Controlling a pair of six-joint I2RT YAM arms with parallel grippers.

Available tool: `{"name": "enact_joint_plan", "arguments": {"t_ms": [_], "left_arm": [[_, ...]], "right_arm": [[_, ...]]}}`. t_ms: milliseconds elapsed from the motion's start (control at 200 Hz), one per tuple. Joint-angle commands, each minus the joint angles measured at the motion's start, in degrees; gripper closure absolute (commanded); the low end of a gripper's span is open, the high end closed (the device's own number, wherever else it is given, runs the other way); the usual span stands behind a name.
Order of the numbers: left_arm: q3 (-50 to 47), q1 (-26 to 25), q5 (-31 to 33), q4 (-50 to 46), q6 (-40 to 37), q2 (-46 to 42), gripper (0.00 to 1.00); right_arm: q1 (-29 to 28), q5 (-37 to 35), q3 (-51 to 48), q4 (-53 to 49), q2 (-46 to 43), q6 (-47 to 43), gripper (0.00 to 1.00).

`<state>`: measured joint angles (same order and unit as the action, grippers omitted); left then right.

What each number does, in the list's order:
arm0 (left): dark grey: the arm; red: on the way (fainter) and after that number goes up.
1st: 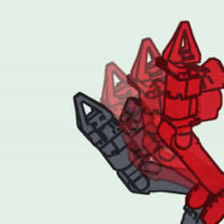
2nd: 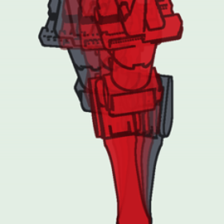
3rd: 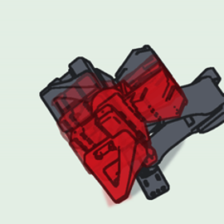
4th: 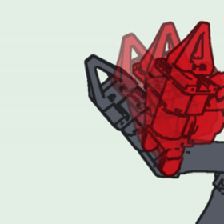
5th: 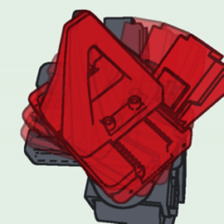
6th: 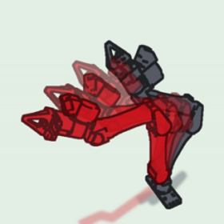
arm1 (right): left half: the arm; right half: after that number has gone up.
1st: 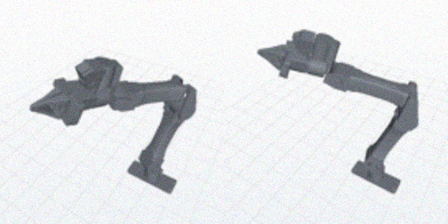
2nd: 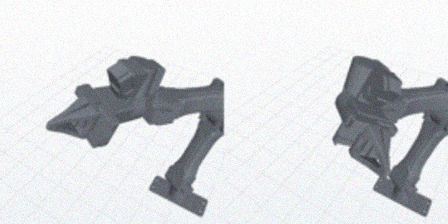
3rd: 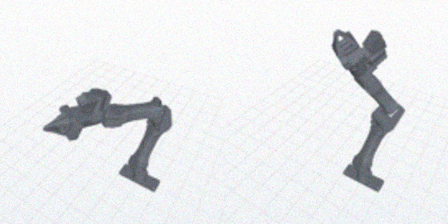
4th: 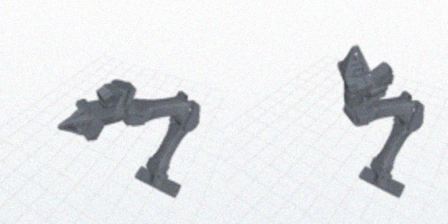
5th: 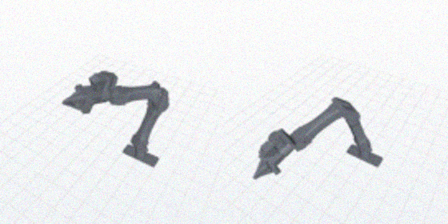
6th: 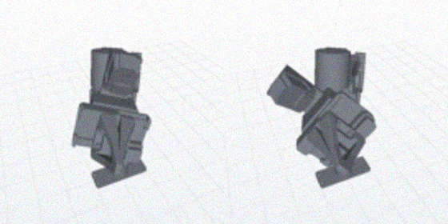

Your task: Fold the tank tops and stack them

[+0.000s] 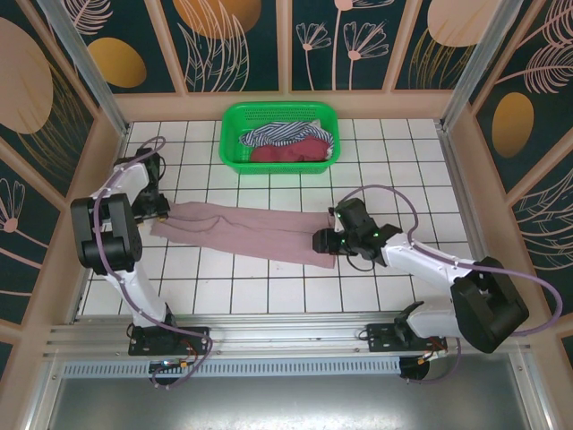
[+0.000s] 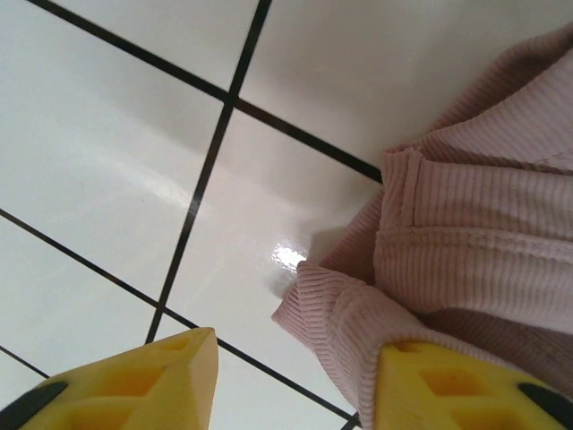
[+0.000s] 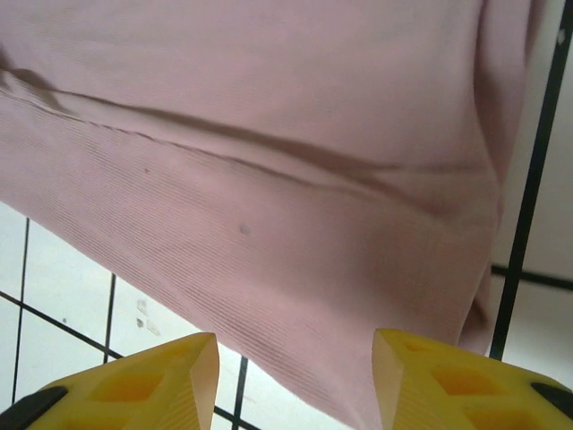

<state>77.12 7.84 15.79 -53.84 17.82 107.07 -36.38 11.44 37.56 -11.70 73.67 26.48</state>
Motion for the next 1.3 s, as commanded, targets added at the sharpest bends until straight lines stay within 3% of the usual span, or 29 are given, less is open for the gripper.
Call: {"name": "enact_joint_plan", "arguments": {"t_ms": [0,165,335,520,711,921,1156,1291], "left_arm": [[2.8,0.5,1.2,-4.2,-0.1,-3.6,0.48],[1.4,0.4,0.4,-5.5,0.3,-8.3,0.43],[-1.6,0.5,3.0,-3.9,-0.2,-7.3,0.39],[-0.9,1.7,6.7,-0.7,-1.6,-2.5,0.39],[4.5,1.7,-0.6,1.3,-1.3,2.7,0.38],[1.3,1.8,-11.7,3.7,-0.8,2.8,0.37],[5.3,1.7,1.2,0.9,-1.4,0.1,0.33],[8.7,1.7,-4.9,-1.5,1.0,-3.7,0.33]], "right_arm": [[1.5,-1.2,3.4,1.7,2.1,-9.2,0.49],[4.3,-2.1,8.5,-1.2,7.8,-25.0,0.44],[6.8,-2.7,12.2,-2.8,11.6,-31.6,0.43],[7.8,-2.3,13.9,-4.2,11.8,-31.6,0.43],[7.7,1.9,11.7,-2.0,10.0,-28.0,0.43],[6.6,3.6,10.0,-0.2,9.4,-25.3,0.43],[6.3,4.5,9.1,-0.1,8.7,-25.2,0.42],[6.0,7.1,9.1,0.6,7.9,-26.2,0.43]]}}
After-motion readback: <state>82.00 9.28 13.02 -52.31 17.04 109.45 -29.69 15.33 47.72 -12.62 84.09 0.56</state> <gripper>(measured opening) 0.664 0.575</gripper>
